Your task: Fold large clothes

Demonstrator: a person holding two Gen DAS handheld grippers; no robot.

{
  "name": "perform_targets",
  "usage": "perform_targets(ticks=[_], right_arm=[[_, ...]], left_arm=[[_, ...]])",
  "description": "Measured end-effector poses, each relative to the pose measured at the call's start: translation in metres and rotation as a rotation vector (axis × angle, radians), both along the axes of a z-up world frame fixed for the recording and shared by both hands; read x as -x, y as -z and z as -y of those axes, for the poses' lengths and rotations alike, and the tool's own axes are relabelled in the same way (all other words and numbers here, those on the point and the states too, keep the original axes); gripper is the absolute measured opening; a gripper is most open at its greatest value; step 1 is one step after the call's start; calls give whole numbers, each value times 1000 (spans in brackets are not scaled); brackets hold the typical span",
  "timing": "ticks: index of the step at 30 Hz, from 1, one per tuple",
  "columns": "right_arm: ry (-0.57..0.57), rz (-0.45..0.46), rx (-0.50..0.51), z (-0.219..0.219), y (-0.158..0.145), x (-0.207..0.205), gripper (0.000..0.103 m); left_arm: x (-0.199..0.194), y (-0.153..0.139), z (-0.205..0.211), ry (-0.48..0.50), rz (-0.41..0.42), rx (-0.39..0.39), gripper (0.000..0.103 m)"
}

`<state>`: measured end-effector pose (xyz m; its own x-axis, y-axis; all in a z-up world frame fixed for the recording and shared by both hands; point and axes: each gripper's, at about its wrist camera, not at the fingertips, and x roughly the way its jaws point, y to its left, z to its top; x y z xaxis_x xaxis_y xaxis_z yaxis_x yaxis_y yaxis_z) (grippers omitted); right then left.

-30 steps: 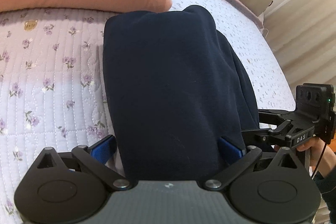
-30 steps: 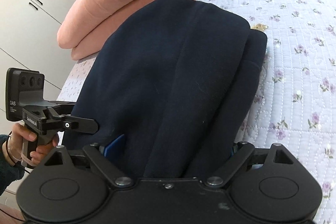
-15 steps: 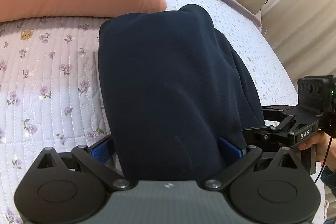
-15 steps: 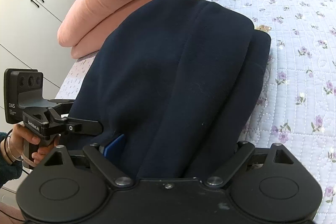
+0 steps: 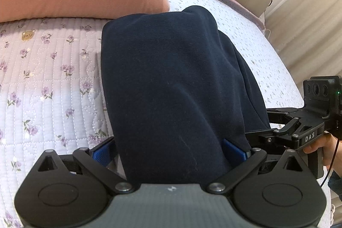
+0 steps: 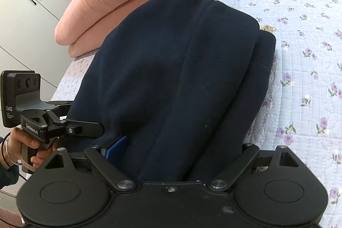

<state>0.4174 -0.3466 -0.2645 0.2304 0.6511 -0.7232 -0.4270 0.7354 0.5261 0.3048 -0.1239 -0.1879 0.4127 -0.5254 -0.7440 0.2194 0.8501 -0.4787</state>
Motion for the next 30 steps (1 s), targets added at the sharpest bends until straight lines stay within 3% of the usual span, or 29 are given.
perform_targets(ticks=[3, 5, 7, 10, 16, 20, 23, 30], right_arm=[[4, -4, 7, -2, -1, -1, 103], [20, -7, -3, -2, -1, 0, 97], [53, -22, -43, 3, -1, 3, 80], [160, -81, -146, 17, 3, 4, 58], [264, -142, -310, 32, 2, 11, 42], [328, -148, -402, 31, -16, 25, 41], [338, -138, -421, 22, -34, 38, 41], [316, -68, -456, 5, -94, 72, 41]], left_arm=[[0, 0, 0, -1, -1, -3, 103], [1, -1, 2, -1, 4, -13, 99], [4, -5, 1, 7, 21, 18, 85], [6, -6, -7, -22, 14, 71, 75], [12, -10, -31, -53, 11, 246, 60], [19, -17, -50, -88, -11, 433, 57], [28, -39, -52, -59, 28, 388, 57], [68, -103, -73, -35, 112, 379, 57]])
